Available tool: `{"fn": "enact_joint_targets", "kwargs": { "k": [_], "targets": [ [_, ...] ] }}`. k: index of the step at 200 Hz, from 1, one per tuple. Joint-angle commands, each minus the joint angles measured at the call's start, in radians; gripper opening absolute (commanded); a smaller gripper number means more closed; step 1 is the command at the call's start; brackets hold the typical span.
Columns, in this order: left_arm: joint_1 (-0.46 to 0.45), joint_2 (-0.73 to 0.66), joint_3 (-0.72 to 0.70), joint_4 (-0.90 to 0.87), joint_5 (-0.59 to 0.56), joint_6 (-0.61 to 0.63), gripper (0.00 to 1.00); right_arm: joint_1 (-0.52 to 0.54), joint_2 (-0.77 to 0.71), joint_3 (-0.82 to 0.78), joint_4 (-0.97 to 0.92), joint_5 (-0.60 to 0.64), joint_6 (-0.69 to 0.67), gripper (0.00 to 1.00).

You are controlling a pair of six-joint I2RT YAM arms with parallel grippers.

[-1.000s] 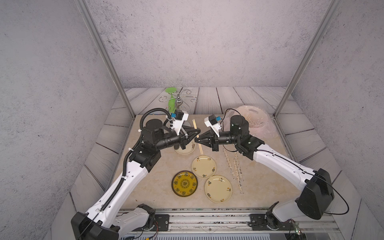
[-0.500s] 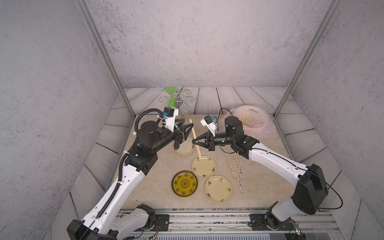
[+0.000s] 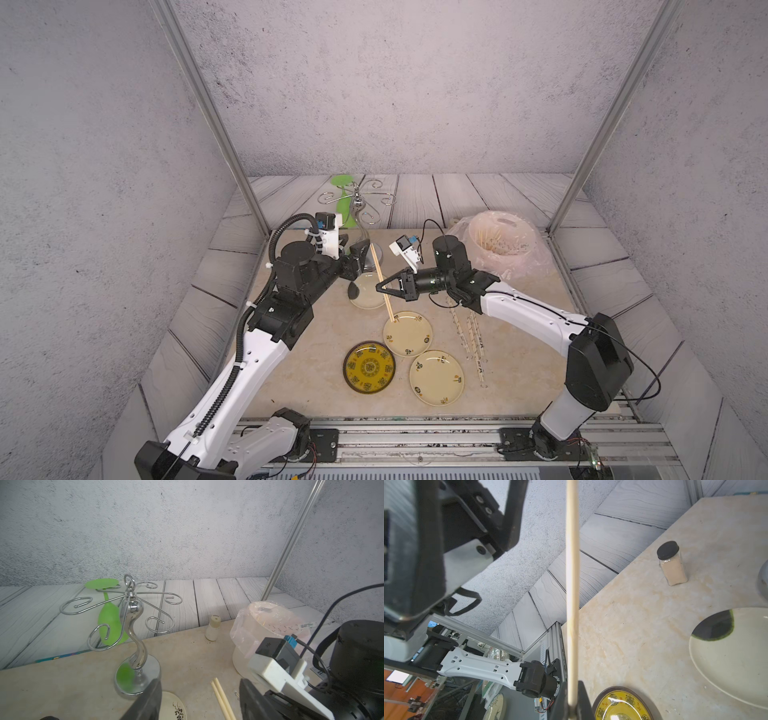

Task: Remove the packaging of disposable chopsticks
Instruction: Place the disposable chopsticks on the plate.

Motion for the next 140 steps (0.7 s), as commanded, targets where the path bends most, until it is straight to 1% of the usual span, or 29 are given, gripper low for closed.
{"fn": "enact_joint_targets", "kwargs": {
  "k": [1, 33, 50, 71, 107, 140],
  "targets": [
    [0.015, 0.005, -0.002, -0.006, -0.052, -0.003, 0.62, 0.004, 0.038, 0.027, 0.010, -0.022, 0.089, 0.00],
    [0.023, -0.001, 0.001, -0.020, -0.085, 0.014, 0.63, 0.004, 0.056, 0.010, 0.062, -0.034, 0.172, 0.00],
    [0.026, -0.012, 0.007, -0.032, -0.122, 0.030, 0.64, 0.005, 0.070, 0.023, 0.026, -0.008, 0.182, 0.00],
    [0.027, -0.031, 0.008, -0.039, -0.164, 0.054, 0.64, 0.005, 0.135, 0.098, -0.117, 0.064, 0.160, 0.00],
    [0.027, -0.044, 0.009, -0.038, -0.162, 0.065, 0.64, 0.004, 0.276, 0.286, -0.368, 0.184, 0.110, 0.00],
    [0.028, -0.040, 0.005, -0.033, -0.155, 0.064, 0.64, 0.008, 0.410, 0.446, -0.488, 0.253, 0.095, 0.00]
  ]
}}
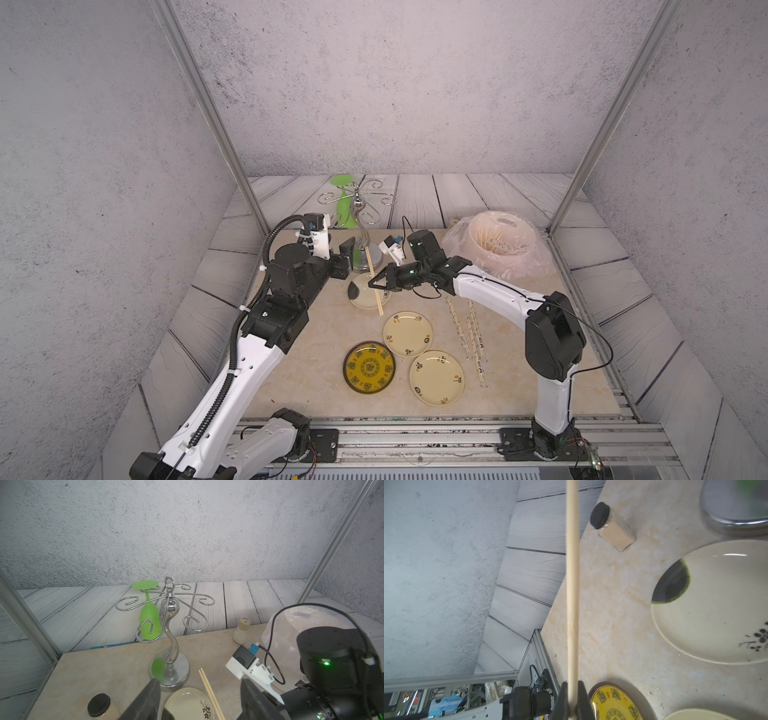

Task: Remove the packaging of disposable chopsticks
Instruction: Place the disposable chopsticks on the plate.

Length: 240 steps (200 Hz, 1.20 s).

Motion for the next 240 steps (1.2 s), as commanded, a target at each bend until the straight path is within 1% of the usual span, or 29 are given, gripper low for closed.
{"fn": "enact_joint_targets", "kwargs": {
  "k": [1, 29, 69, 125, 147, 179, 240],
  "targets": [
    [0.011, -0.005, 0.004, 0.011, -0.007, 0.015, 0.64, 0.006, 0.110, 0.107, -0.160, 0.089, -0.030, 0.00],
    [0.012, -0.002, 0.003, 0.015, -0.008, 0.015, 0.63, 0.007, 0.232, 0.240, -0.255, 0.097, -0.047, 0.00],
    [0.012, 0.001, 0.000, 0.016, -0.010, 0.019, 0.63, 0.011, 0.335, 0.366, -0.328, 0.115, -0.060, 0.00],
    [0.011, -0.006, 0.000, 0.014, -0.022, 0.030, 0.63, 0.011, 0.415, 0.460, -0.427, 0.134, -0.097, 0.00],
    [0.011, -0.003, -0.002, 0.015, -0.018, 0.029, 0.63, 0.010, 0.431, 0.474, -0.439, 0.117, -0.099, 0.00],
    [0.011, -0.009, -0.001, 0.015, -0.021, 0.035, 0.63, 0.011, 0.449, 0.485, -0.462, 0.126, -0.114, 0.00],
    [0.010, -0.022, -0.001, 0.014, -0.028, 0.039, 0.63, 0.010, 0.515, 0.552, -0.464, 0.117, -0.078, 0.01]
  ]
}}
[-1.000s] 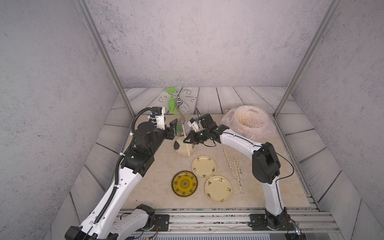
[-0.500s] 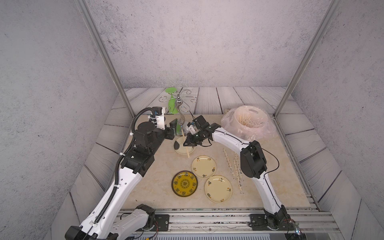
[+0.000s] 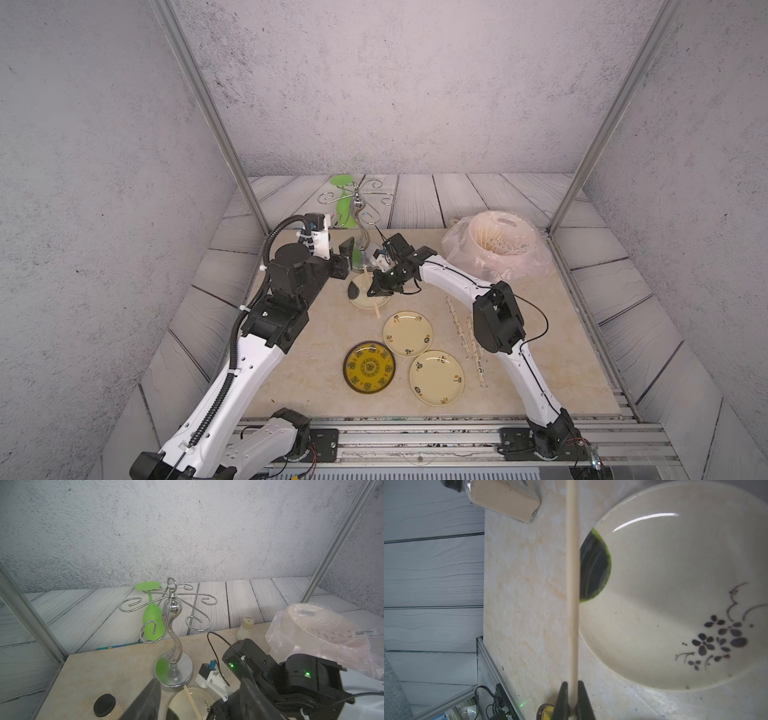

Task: Remove the packaging of disposable chopsticks
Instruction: Place the disposable chopsticks on the plate.

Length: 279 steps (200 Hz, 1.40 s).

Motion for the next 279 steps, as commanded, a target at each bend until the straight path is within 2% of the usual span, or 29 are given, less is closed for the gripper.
{"fn": "enact_joint_targets", "kwargs": {
  "k": [1, 45, 62, 126, 279],
  "targets": [
    [0.010, -0.022, 0.000, 0.016, -0.017, 0.015, 0.63, 0.005, 0.064, 0.036, -0.016, 0.001, 0.011, 0.01],
    [0.008, -0.027, -0.004, 0.021, -0.031, 0.024, 0.63, 0.005, 0.155, 0.167, -0.066, 0.029, -0.001, 0.03],
    [0.005, -0.032, -0.010, 0.027, -0.037, 0.027, 0.63, 0.004, 0.168, 0.168, -0.048, 0.034, 0.009, 0.06],
    [-0.027, -0.020, -0.017, 0.034, -0.079, 0.054, 0.63, 0.003, 0.230, 0.231, -0.012, 0.070, 0.037, 0.06],
    [-0.039, -0.071, -0.017, 0.037, -0.086, 0.066, 0.63, -0.011, 0.271, 0.198, 0.083, 0.002, 0.152, 0.09]
  ]
}}
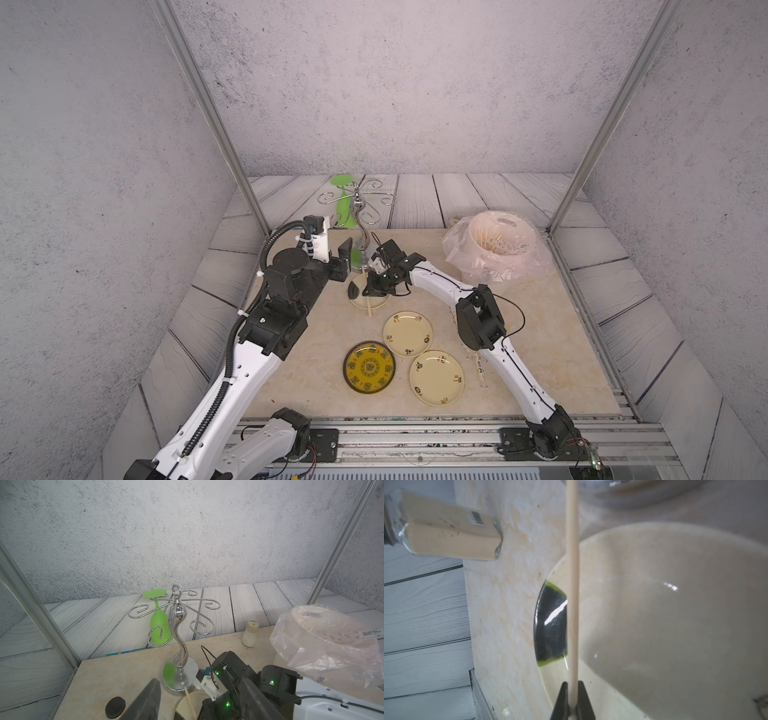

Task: Remove the packaging of disposable chopsticks
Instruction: Place the disposable chopsticks on the plate.

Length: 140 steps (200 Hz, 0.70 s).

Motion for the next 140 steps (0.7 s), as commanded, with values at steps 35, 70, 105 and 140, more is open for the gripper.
{"fn": "enact_joint_targets", "kwargs": {
  "k": [35, 70, 105, 140],
  "targets": [
    [-0.001, -0.020, -0.006, 0.028, -0.017, 0.021, 0.63, -0.006, 0.057, -0.009, 0.023, -0.040, 0.039, 0.10],
    [-0.001, -0.023, -0.003, 0.027, -0.014, 0.020, 0.63, -0.009, 0.058, -0.015, 0.021, -0.045, 0.042, 0.13],
    [-0.001, -0.027, -0.002, 0.025, -0.014, 0.024, 0.63, -0.013, 0.057, -0.030, 0.014, -0.045, 0.037, 0.13],
    [-0.002, -0.027, -0.001, 0.024, -0.013, 0.023, 0.63, -0.012, 0.054, -0.030, 0.010, -0.034, 0.034, 0.13]
  ]
}}
